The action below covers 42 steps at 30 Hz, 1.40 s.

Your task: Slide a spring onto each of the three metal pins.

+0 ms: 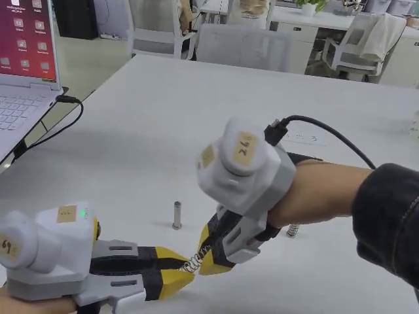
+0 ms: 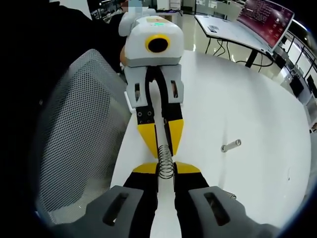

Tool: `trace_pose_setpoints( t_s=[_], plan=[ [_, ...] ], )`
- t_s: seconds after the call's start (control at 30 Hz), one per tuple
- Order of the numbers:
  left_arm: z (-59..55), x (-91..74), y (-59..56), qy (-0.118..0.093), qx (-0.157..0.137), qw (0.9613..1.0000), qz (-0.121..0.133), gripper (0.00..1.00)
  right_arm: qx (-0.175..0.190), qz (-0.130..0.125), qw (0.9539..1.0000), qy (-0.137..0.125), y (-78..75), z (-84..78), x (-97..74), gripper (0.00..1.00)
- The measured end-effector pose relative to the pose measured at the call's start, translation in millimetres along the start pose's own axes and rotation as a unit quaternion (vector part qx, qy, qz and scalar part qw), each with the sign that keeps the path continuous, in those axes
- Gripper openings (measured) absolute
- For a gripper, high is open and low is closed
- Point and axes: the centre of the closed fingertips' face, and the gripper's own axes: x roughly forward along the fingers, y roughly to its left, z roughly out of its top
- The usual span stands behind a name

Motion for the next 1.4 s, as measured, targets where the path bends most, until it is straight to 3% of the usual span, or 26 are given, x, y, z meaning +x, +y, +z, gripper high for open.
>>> trace_pose_setpoints(
  t_s=[0.57,1.4],
  plan=[
    [-3.0,1.9,-0.3,0.002,0.003,1.0000,-0.002,0.02,-0.020,0.002,0.9997,0.011,4.0,9.4,-0.4,0.09],
    [-2.7,4.4,-1.7,-0.002,0.008,1.0000,-0.004,0.03,-0.029,-0.001,0.9989,0.036,4.7,9.6,-1.0,0.08]
  ],
)
